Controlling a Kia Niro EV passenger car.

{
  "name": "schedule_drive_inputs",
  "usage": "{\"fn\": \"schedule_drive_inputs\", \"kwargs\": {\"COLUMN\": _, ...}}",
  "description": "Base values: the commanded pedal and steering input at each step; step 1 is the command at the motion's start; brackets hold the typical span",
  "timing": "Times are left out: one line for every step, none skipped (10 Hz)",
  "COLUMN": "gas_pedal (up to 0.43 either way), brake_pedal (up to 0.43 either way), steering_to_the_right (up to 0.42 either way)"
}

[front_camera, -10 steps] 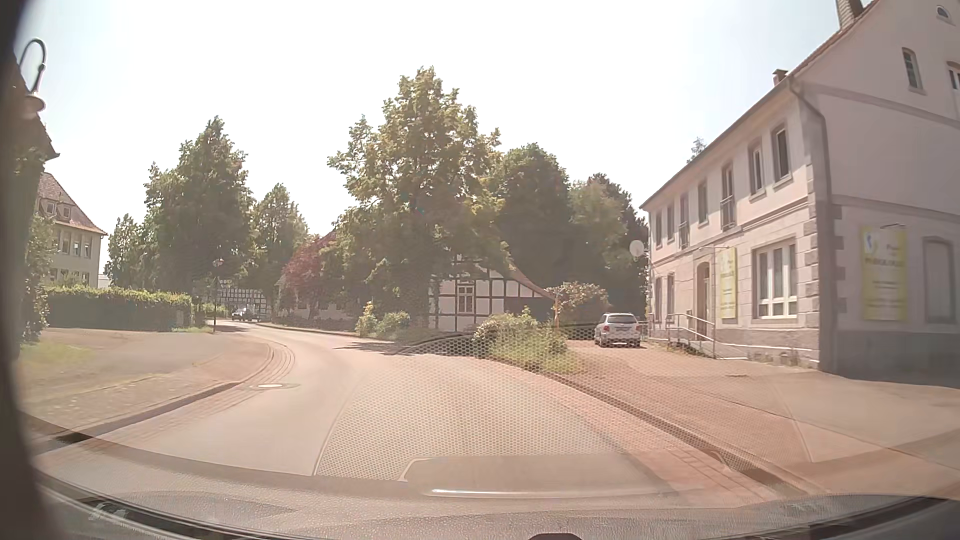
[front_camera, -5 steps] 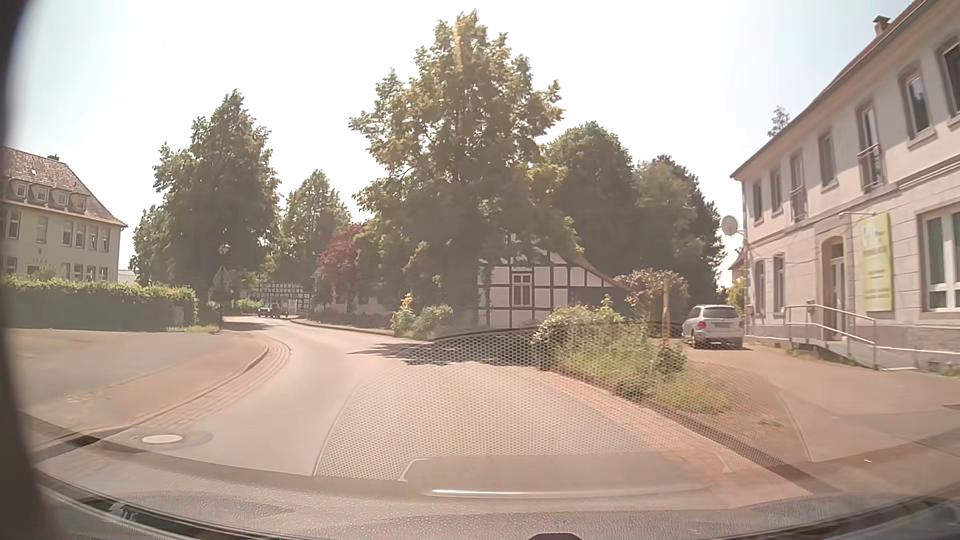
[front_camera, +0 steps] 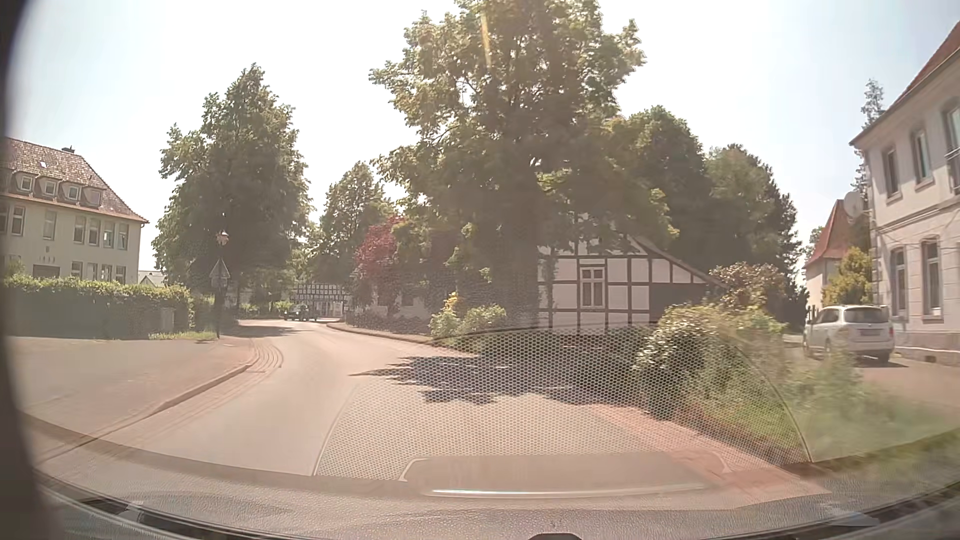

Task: Follow the waypoints while adhering to traffic rules and regulations

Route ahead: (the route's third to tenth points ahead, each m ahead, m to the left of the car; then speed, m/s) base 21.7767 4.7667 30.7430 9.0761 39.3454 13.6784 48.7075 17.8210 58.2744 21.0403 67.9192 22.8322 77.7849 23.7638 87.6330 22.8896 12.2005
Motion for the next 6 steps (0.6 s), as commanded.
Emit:
{"fn": "schedule_drive_inputs", "kwargs": {"gas_pedal": 0.169, "brake_pedal": 0.000, "steering_to_the_right": -0.083}}
{"fn": "schedule_drive_inputs", "kwargs": {"gas_pedal": 0.169, "brake_pedal": 0.000, "steering_to_the_right": -0.083}}
{"fn": "schedule_drive_inputs", "kwargs": {"gas_pedal": 0.169, "brake_pedal": 0.000, "steering_to_the_right": -0.084}}
{"fn": "schedule_drive_inputs", "kwargs": {"gas_pedal": 0.169, "brake_pedal": 0.000, "steering_to_the_right": -0.088}}
{"fn": "schedule_drive_inputs", "kwargs": {"gas_pedal": 0.169, "brake_pedal": 0.000, "steering_to_the_right": -0.089}}
{"fn": "schedule_drive_inputs", "kwargs": {"gas_pedal": 0.157, "brake_pedal": 0.000, "steering_to_the_right": -0.090}}
